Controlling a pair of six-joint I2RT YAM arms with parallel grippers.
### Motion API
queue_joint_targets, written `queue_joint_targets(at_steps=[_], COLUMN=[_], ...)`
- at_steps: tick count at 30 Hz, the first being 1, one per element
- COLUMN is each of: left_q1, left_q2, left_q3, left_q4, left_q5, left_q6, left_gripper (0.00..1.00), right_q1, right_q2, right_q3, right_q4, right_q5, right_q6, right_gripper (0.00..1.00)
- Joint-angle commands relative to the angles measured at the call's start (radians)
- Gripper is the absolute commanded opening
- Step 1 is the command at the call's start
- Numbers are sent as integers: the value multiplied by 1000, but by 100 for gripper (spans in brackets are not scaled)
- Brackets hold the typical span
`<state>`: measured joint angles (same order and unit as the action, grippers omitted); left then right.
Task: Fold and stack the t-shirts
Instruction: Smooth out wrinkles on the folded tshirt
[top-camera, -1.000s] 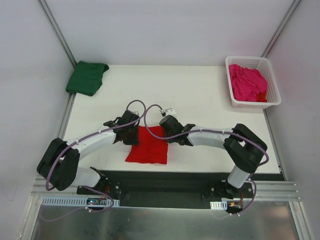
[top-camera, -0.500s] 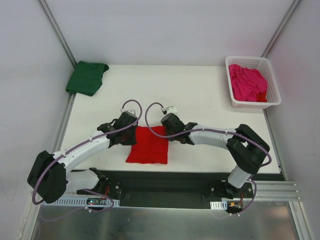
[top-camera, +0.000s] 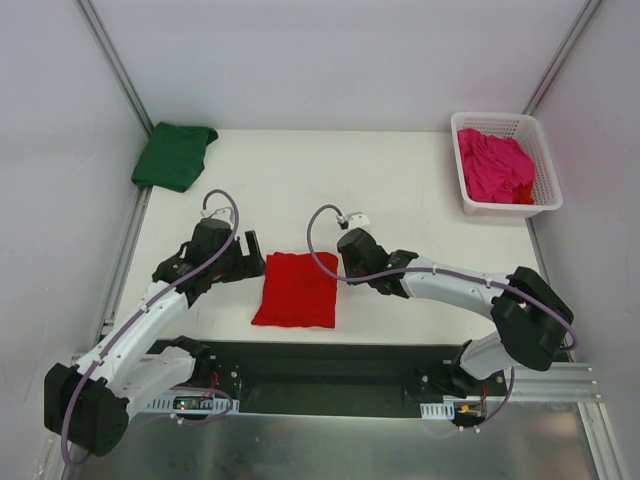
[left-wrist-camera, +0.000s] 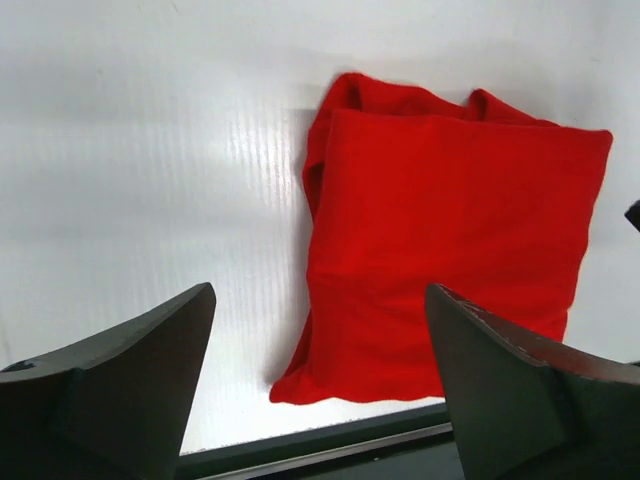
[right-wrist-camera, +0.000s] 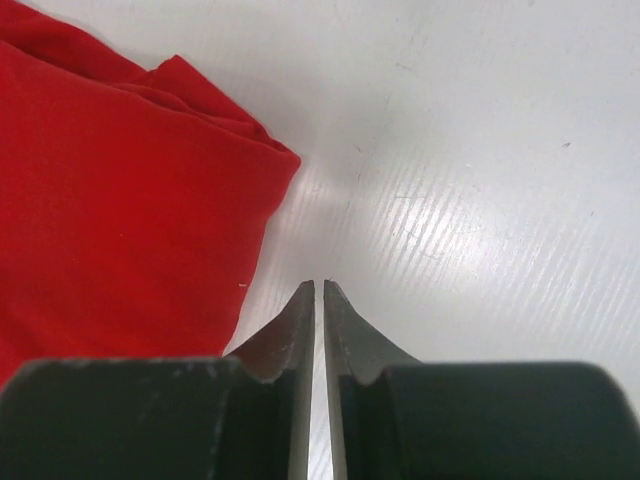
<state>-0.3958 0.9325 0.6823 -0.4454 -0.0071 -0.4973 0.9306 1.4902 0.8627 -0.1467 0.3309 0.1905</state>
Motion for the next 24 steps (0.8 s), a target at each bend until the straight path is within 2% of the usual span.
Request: queue_joint_targets(at_steps=[1, 5, 10, 12, 18, 24], left_q1=[51, 89, 158, 182, 232, 252], left_q2=[-79, -121, -178, -190, -198, -123], left_q3=[-110, -217, -380, -436, -477, -507], left_q4=[85, 216, 381, 433, 442, 534], left_q5=[200, 356, 458, 482, 487, 502], left_q6=[-23, -73, -132, -155, -123, -118], left_gripper=[88, 88, 88, 88, 88, 87], right_q1=[-3, -4, -1, -3, -3, -1], right_q2=[-56, -65, -82, -91, -99, -96], right_q3=[-7, -7, -8, -8, -2, 9], right_q4=[-17, -17, -16, -16, -19, -27], right_q5=[-4, -13, -32, -35, -46, -55], right_q6=[-2, 4, 10, 12, 15, 20], right_gripper=[12, 13, 13, 13, 13, 13])
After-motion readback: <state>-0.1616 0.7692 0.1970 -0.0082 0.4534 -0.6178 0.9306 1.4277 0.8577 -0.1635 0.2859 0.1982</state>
